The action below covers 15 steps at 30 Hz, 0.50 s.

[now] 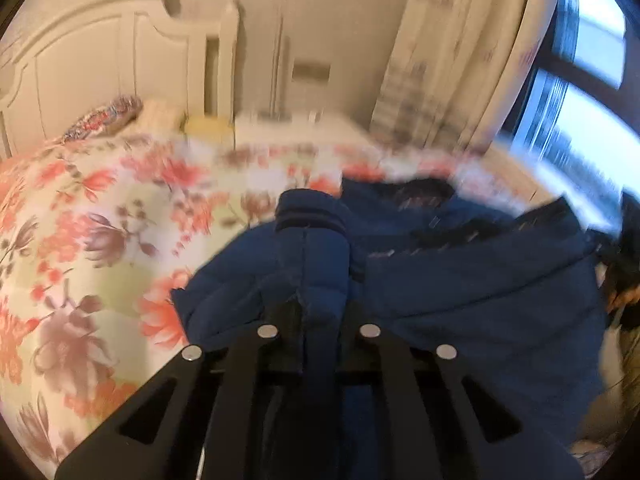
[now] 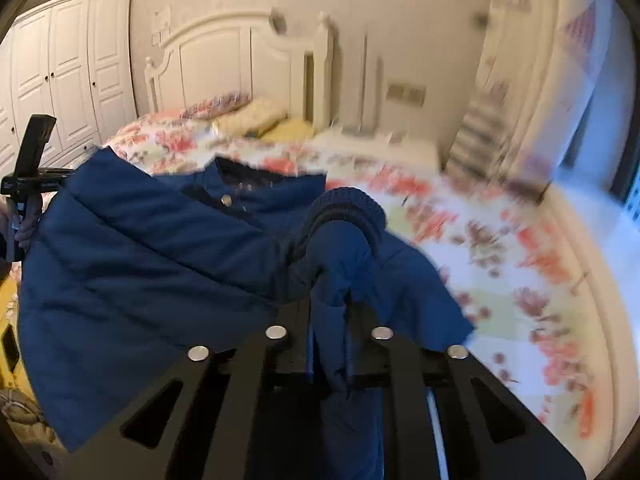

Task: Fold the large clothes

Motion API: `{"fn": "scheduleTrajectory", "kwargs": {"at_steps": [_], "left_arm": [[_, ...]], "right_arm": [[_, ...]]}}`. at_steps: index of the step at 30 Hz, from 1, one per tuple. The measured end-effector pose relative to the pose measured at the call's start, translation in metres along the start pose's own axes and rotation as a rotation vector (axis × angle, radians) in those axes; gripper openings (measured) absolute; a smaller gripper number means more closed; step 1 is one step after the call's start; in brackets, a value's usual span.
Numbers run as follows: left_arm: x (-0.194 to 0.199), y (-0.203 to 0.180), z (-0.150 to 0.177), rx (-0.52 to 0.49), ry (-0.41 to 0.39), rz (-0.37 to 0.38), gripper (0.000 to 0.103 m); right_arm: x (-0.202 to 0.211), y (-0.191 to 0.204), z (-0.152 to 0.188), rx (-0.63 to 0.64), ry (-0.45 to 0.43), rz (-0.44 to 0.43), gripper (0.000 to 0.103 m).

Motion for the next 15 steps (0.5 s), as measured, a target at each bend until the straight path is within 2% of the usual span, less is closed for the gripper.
{"fn": "scheduleTrajectory", "kwargs": {"at_steps": [2,4,6,8,10,12,15], "left_arm": [[0.03,0.005,-0.012,0.046,-0.082,0.04,0.008],[0.05,0.014,-0.032,0.102,-0.129,0.081,0.008],[0.053,0.035,-0.06,0.221,-0.138,0.101,0.008],[0.033,0.059,-0.082,0.355,-0.115,0.138,0.008],[-0.001,0.08,-0.094,0.435,-0.057,0.132,0.009],[-0.041,0.093,-0.092,0.466,0.02,0.077,0.009],[-0.099,0.086,-0.068,0.45,0.147,0.002,0.009]], "right_arm": [[0.031,-0.002,-0.01,-0.031,-0.074,0.008,0.01],[0.065,-0.005,-0.035,-0.077,-0.146,-0.011,0.01],[0.085,-0.006,-0.067,-0.112,-0.192,-0.014,0.009],[0.082,-0.01,-0.099,-0.16,-0.204,0.002,0.01],[0.051,-0.024,-0.125,-0.229,-0.159,0.068,0.01],[0.01,-0.04,-0.131,-0.326,-0.071,0.105,0.01],[-0.054,-0.061,-0.104,-0.391,0.075,0.211,0.01]]}}
Point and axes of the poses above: each gripper's, at about its wrist camera, not at the fingertips, and x roughly against the way its jaws point, y to its left, z to its underside, the point moved 9 cm from there along -x, roughly the way its jaws point, and after that the axes turned 15 degrees about -x, right-handed, at the moved point
